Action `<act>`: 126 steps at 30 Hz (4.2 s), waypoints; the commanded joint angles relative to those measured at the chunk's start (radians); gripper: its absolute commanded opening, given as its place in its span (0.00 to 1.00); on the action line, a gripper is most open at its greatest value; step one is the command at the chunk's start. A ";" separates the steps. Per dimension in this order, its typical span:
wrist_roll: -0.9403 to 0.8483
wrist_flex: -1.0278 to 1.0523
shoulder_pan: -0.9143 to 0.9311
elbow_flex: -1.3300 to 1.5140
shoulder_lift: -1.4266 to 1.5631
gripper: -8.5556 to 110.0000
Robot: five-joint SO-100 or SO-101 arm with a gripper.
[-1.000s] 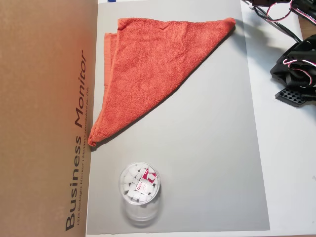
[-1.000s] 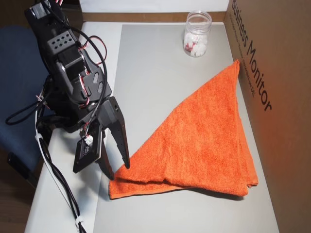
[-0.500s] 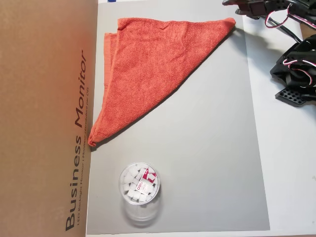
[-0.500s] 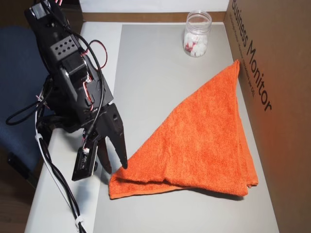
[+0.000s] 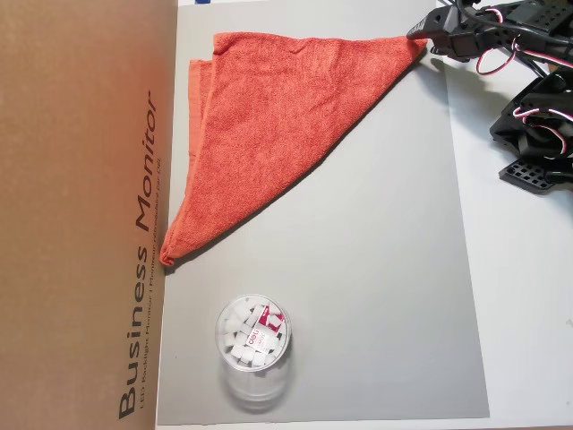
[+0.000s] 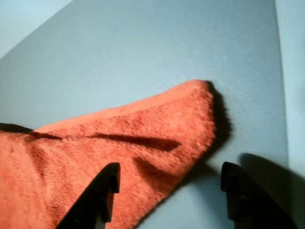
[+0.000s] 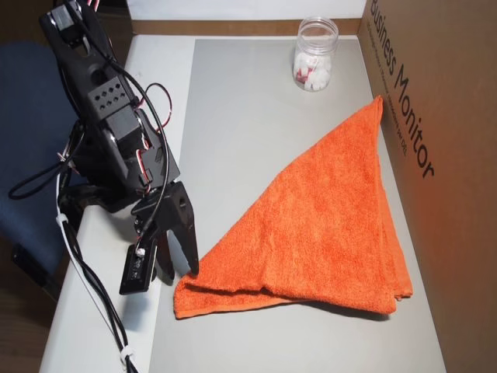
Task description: Fold the blanket.
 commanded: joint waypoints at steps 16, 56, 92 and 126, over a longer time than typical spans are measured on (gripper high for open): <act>-0.063 -0.161 -0.025 0.018 -0.120 0.25; -0.307 -0.295 0.069 0.031 -0.230 0.07; -0.907 -0.298 0.321 -0.101 -0.213 0.07; -0.446 -0.313 -0.121 -0.337 0.084 0.07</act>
